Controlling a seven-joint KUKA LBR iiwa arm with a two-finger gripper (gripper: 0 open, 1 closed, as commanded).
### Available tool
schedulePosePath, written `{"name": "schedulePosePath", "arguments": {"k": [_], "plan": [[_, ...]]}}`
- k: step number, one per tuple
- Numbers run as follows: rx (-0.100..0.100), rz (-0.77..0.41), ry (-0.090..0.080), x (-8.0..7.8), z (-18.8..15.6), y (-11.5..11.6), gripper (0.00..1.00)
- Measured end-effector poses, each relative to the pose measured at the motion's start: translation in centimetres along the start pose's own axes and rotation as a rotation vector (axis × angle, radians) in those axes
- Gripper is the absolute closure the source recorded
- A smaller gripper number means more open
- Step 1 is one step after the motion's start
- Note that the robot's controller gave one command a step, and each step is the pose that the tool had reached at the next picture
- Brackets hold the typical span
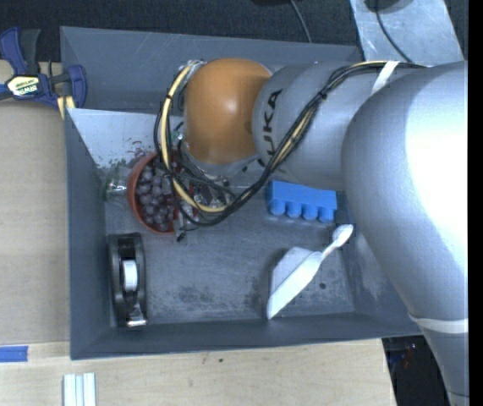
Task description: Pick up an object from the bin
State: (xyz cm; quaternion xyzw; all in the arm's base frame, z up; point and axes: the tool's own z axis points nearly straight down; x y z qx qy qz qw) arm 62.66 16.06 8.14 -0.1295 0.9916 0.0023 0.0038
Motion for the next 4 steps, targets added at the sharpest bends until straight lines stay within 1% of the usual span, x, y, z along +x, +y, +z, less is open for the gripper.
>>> {"name": "schedulePosePath", "arguments": {"k": [1, 2, 3, 4], "plan": [[0.003, -0.434, -0.003, 0.4, -3.3, -1.2, 0.0], [0.008, -0.443, -0.004, -1.0, -2.1, 2.3, 0.0], [0.011, -0.888, -0.033, -0.5, 0.2, -0.9, 0.0], [0.023, -0.583, -0.007, -1.1, 0.5, 1.2, 1.0]]}}
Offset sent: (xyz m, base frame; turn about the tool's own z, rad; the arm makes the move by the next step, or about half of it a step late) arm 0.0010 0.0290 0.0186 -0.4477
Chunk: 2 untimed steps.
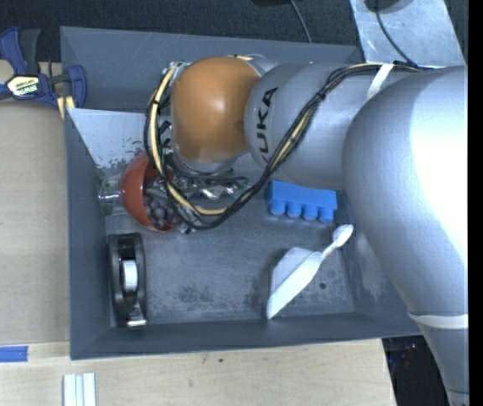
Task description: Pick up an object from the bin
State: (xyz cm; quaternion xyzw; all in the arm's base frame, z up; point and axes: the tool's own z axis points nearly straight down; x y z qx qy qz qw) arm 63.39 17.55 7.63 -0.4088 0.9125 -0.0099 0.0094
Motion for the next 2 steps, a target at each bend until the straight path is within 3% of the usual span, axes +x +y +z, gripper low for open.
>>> {"name": "schedulePosePath", "arguments": {"k": [1, 2], "plan": [[0.0, 0.002, 0.0, 0.0, 0.0, 0.0, 1.0], [0.004, 0.008, 0.005, 0.2, -3.7, -0.5, 1.0]]}}
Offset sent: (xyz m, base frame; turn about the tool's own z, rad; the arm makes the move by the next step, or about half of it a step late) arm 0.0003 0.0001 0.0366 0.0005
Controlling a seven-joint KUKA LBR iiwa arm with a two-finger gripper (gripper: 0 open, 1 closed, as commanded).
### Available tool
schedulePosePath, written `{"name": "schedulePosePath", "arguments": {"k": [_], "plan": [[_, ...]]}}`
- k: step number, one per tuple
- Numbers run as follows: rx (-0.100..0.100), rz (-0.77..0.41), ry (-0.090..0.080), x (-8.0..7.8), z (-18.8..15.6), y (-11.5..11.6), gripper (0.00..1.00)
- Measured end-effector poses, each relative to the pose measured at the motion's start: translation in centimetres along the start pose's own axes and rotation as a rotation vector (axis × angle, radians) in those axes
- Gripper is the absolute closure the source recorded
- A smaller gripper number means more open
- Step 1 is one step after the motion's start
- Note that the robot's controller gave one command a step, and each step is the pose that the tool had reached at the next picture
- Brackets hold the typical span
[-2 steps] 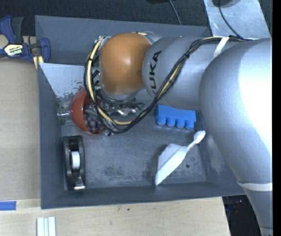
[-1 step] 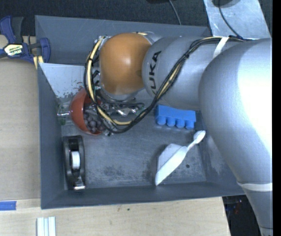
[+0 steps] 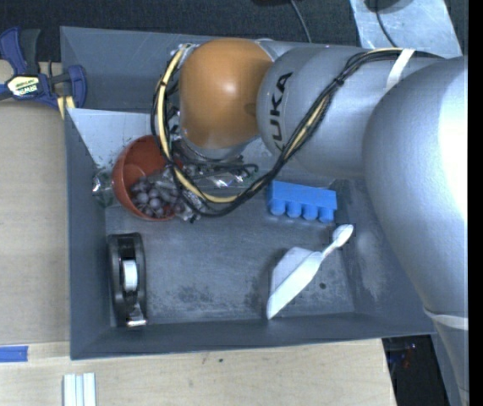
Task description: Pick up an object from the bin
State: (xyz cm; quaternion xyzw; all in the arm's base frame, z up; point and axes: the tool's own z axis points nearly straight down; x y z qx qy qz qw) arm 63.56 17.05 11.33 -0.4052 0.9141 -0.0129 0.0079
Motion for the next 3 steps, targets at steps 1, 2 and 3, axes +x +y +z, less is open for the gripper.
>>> {"name": "schedulePosePath", "arguments": {"k": [1, 2, 3], "plan": [[0.0, 0.004, 0.005, 0.3, 1.9, -0.1, 1.0], [0.002, 0.007, 0.005, 0.2, -0.2, -0.3, 1.0], [-0.002, 0.01, 0.008, 0.4, -3.5, -0.2, 1.0]]}}
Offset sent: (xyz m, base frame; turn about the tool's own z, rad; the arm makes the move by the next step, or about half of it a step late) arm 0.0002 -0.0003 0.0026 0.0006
